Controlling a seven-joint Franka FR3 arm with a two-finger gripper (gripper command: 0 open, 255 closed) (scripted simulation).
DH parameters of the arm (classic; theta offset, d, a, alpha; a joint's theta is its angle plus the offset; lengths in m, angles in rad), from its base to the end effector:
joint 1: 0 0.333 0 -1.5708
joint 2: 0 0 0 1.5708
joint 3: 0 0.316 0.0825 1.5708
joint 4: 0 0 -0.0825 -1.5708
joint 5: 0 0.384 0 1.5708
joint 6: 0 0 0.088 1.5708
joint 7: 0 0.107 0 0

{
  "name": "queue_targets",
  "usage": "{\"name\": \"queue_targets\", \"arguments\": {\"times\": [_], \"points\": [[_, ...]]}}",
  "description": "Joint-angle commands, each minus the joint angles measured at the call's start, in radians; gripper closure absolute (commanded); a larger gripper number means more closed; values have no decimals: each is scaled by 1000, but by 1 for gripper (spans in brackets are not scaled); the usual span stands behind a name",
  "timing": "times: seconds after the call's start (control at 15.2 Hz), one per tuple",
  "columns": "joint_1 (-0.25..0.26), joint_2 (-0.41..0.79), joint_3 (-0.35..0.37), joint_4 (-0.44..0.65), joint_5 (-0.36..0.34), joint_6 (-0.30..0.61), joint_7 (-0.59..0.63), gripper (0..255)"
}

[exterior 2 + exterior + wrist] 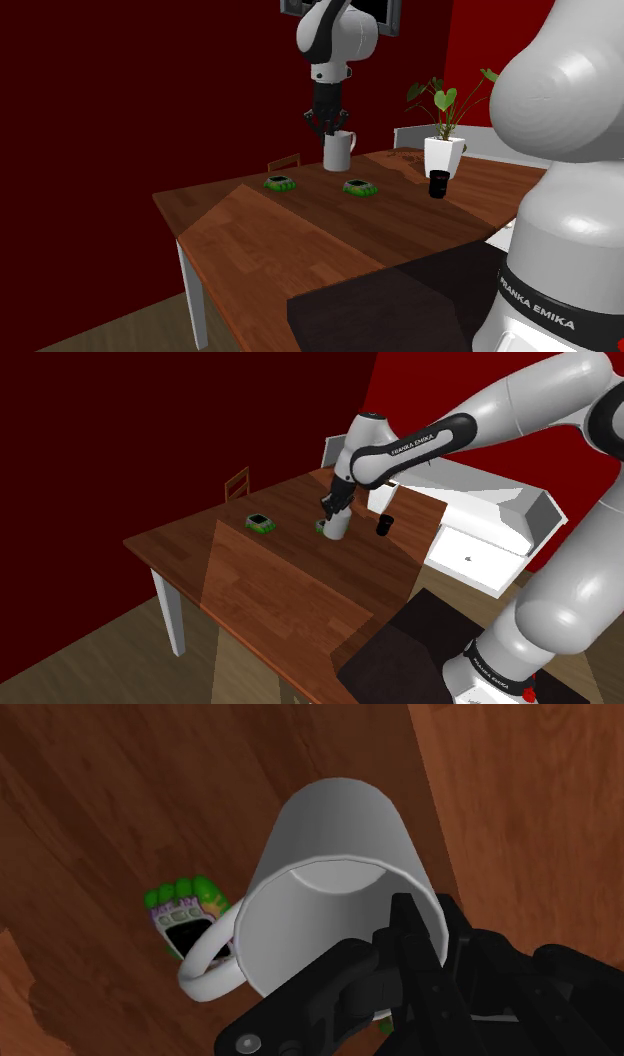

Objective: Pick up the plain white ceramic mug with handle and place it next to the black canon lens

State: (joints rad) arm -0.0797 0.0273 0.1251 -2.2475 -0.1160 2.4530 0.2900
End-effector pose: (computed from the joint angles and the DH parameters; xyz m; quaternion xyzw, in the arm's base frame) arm 0.5422 0.0245 0.3714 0.9920 -0.0805 0.0943 0.0236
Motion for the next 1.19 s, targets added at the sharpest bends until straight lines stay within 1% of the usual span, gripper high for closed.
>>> {"name": "queue_targets", "arguments": {"times": [0.0,0.53,0.79,1.12], "points": [[-26,-9,-23,-11,16,6,-62,255],[-127,7,-116,7,76,14,-300,255],[-177,36,-160,45,109,8,-417,255],[-243,90,-206,117,154,-11,-560,255]]}}
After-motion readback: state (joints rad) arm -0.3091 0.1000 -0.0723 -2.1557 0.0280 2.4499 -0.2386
